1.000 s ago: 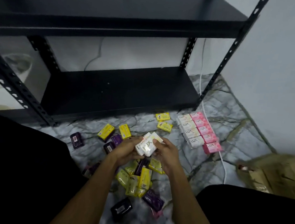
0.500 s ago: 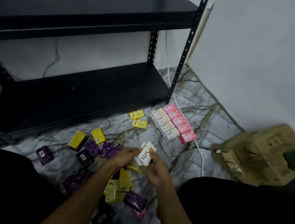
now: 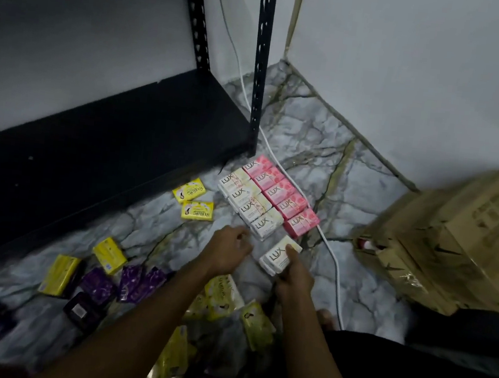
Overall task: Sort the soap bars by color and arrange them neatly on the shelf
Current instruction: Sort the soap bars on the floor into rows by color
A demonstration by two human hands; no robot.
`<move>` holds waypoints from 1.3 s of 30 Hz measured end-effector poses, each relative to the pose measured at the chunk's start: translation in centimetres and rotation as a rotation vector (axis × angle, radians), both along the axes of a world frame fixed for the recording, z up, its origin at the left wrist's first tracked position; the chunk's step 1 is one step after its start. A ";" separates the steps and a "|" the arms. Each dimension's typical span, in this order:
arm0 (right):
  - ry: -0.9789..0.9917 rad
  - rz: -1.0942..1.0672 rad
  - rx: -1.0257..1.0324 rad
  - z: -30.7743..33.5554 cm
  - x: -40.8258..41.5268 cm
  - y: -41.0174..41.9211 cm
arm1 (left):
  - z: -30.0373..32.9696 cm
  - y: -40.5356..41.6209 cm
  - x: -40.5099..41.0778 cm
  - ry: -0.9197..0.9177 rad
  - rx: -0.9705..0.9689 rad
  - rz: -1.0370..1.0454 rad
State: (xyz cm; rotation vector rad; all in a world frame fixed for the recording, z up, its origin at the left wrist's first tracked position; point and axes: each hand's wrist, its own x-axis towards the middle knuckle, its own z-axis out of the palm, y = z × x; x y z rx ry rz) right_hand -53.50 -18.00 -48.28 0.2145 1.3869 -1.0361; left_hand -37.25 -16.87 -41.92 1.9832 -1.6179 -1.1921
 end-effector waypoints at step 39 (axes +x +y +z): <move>0.825 0.367 -0.118 4.2 13.5 5.7 | -0.8 11.9 11.0 -0.196 -0.087 0.278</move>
